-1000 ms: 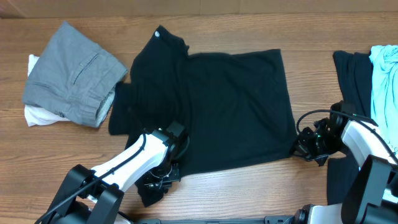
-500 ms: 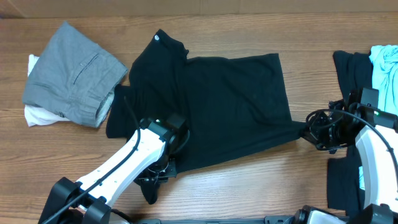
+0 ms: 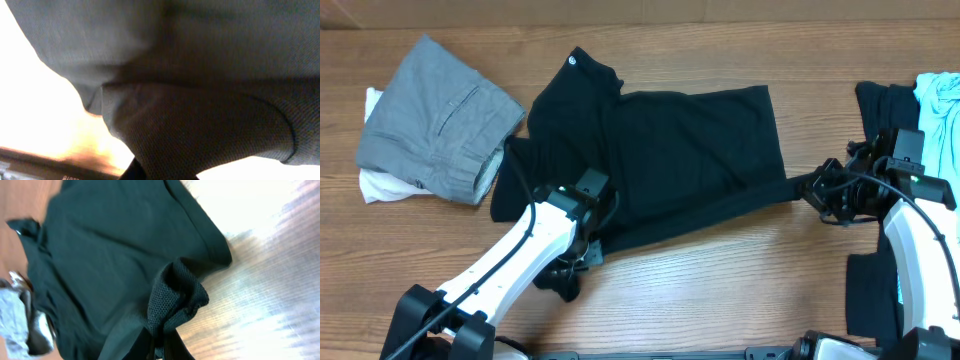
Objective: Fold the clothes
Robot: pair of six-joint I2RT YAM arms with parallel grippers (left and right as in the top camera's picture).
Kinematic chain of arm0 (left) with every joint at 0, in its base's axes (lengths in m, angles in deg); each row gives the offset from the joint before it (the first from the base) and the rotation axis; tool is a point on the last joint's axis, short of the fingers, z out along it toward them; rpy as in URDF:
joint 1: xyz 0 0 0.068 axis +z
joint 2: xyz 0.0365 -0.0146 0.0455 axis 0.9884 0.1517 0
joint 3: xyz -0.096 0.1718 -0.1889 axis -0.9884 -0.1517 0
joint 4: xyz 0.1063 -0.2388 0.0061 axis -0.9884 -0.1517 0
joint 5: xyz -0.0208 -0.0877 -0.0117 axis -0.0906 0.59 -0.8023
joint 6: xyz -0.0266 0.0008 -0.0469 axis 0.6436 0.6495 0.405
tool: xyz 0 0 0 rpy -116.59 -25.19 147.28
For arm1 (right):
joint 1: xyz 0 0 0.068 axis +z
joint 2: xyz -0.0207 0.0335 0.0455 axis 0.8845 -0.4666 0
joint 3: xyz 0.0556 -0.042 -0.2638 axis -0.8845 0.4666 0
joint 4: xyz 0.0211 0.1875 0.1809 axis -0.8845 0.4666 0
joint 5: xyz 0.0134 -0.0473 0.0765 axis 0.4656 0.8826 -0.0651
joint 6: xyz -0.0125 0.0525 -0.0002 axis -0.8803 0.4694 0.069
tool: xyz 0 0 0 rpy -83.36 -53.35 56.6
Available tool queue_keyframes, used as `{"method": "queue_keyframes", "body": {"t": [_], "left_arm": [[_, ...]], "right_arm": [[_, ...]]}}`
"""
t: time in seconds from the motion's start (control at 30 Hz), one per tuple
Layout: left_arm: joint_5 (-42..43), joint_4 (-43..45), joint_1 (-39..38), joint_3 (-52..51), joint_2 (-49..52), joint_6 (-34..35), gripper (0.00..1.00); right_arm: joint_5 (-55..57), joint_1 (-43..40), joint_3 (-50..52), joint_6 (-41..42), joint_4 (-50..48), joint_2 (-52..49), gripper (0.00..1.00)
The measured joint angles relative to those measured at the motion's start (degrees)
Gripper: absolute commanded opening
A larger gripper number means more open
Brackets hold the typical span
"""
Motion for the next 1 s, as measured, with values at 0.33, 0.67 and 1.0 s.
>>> {"method": "queue_keyframes", "body": {"t": [0.33,0.67,1.0], "left_arm": [[-2.86,12.37,6.8,0.7,0.0,-6.99,0.11],[-2.84,27.8,13.11,0.9,0.0,-19.65,0.26],[-2.91,32.22,15.61,0.9,0.0,-24.04,0.61]], "right_arm": [[0.42,1.42,0.02,5.62,-10.58,-6.8,0.04],[3.69,4.07,0.02,9.51,-18.01,-11.13,0.04],[9.88,6.05,0.02,11.21,-21.44,-11.15,0.82]]}}
